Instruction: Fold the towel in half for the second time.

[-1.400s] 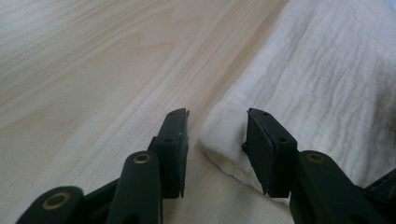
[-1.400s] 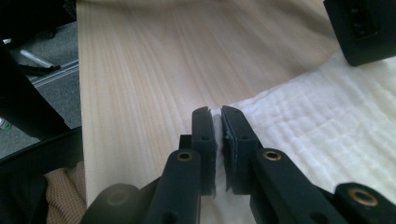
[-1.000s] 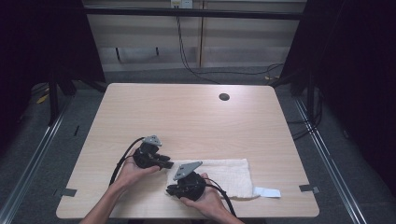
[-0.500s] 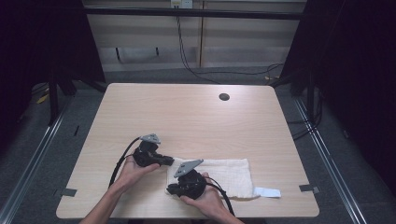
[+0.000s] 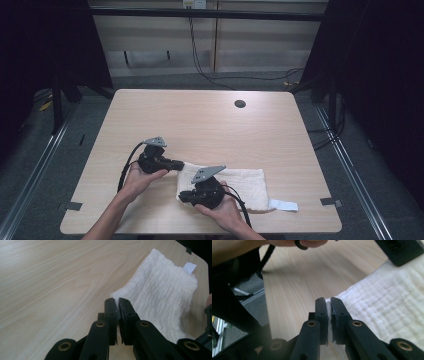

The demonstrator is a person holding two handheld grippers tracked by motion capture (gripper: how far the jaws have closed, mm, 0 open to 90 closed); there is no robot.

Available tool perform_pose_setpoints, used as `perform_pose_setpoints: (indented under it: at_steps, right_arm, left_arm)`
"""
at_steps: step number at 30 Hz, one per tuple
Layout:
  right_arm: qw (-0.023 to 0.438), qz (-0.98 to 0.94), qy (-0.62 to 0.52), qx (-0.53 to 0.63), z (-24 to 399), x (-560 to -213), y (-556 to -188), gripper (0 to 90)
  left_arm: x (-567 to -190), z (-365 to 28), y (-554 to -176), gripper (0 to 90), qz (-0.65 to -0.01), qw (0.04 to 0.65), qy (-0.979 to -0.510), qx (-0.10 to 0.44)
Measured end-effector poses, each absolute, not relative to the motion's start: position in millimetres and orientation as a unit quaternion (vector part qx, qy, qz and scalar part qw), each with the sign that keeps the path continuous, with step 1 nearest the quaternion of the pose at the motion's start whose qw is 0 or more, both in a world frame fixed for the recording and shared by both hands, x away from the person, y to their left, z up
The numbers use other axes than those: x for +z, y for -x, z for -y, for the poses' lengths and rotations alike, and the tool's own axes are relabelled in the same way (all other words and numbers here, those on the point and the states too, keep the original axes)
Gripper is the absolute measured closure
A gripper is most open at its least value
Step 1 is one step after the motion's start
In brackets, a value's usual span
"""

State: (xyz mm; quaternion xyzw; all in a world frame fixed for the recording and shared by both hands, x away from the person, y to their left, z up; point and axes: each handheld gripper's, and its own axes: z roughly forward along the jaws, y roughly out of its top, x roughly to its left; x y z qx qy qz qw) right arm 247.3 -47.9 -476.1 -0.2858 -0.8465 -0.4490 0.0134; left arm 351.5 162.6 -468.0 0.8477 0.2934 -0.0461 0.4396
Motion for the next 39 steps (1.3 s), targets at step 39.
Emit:
perform_pose_setpoints:
  at_steps: [39]
  right_arm:
    - [0.011, 0.819, 0.249, -0.518, -3, -424, -255, 86.0]
  left_arm:
    - [-415, -235, -340, 85.3, -0.341, 0.434, -0.834, 0.007]
